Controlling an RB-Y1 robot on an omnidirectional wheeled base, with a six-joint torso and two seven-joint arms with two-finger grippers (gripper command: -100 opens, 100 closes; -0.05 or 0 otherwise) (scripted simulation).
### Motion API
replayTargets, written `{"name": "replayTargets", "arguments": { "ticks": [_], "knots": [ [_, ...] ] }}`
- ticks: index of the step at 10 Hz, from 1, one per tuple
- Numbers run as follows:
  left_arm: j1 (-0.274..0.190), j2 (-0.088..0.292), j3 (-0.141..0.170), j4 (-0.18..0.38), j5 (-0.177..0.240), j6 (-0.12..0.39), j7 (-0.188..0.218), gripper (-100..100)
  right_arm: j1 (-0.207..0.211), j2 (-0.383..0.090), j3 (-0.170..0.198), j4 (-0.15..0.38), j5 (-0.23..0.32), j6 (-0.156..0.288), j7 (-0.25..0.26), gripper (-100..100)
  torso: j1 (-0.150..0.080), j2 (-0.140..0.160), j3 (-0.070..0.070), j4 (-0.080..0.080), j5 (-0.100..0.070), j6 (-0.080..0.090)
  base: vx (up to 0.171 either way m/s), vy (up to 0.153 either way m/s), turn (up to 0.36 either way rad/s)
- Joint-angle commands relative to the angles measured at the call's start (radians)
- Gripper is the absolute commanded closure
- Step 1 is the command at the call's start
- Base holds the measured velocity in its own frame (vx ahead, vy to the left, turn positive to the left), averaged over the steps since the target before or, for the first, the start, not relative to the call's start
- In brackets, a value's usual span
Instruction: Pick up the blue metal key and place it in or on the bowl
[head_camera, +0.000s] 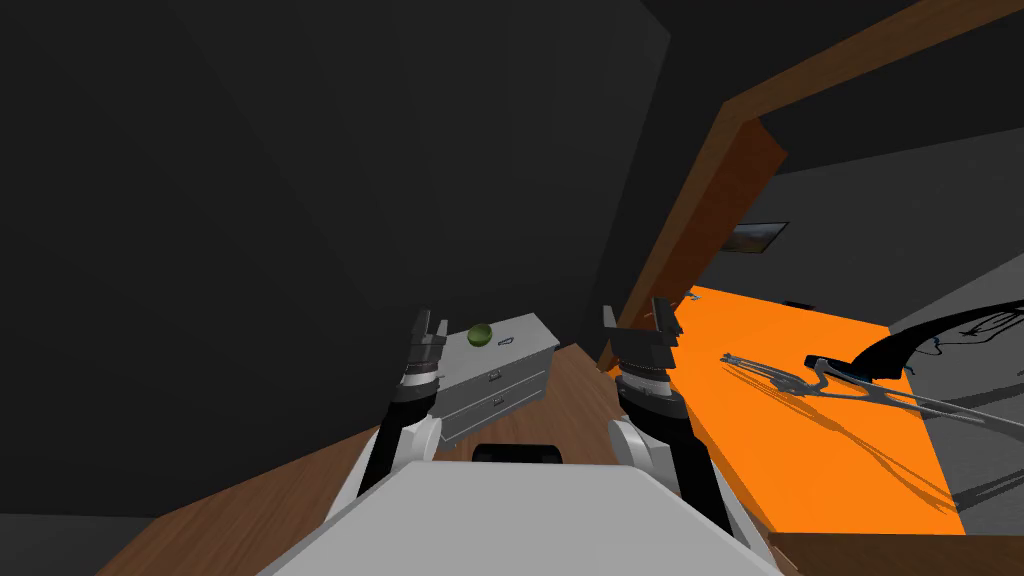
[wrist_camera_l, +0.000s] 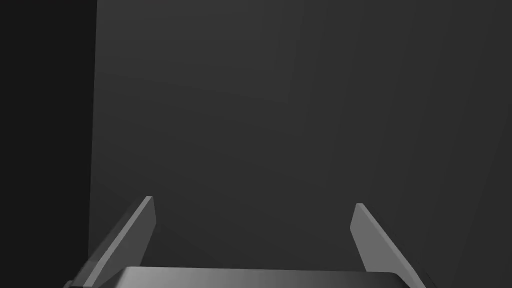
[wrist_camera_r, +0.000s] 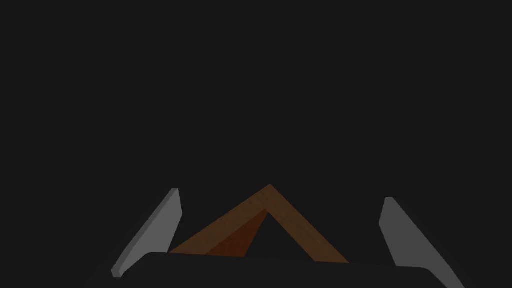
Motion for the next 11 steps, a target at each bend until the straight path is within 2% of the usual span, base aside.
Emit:
{"name": "replayTargets", "arguments": {
  "ticks": [1,6,11],
  "knots": [
    [-0.01,0.038,0.003,0.014,0.004,0.02,0.004,-100,0.0,0.0,0.0,0.0,0.0,0.0,0.0,0,0.0,0.0,0.0,0.0,0.0,0.0,0.007,-0.018,0.014],
    [-0.051,0.098,0.013,0.076,0.018,0.114,0.025,-100,0.0,0.0,0.0,0.0,0.0,0.0,0.0,0,-0.004,-0.001,-0.001,0.0,-0.001,0.0,0.016,-0.056,0.019],
    [-0.11,0.12,0.027,0.167,0.034,0.253,0.059,-100,0.0,0.0,0.0,0.0,0.0,0.0,0.0,0,-0.006,-0.002,-0.001,-0.001,-0.001,0.0,0.021,-0.085,0.035]
  ]
}}
